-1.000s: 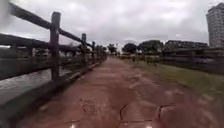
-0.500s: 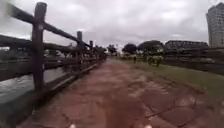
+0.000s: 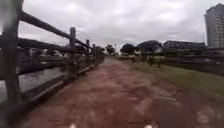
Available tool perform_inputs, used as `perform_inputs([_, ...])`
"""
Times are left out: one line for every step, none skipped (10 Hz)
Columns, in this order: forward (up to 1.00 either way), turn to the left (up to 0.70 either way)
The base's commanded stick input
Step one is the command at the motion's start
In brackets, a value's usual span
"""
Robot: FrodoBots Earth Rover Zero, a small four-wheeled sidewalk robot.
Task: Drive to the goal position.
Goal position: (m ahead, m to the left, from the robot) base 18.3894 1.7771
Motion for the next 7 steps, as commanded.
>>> perform_inputs([0.85, 0.01])
perform_inputs([0.85, 0.01])
perform_inputs([0.85, 0.01])
perform_inputs([0.85, 0.01])
perform_inputs([0.85, 0.01])
perform_inputs([0.85, 0.01])
perform_inputs([0.85, 0.01])
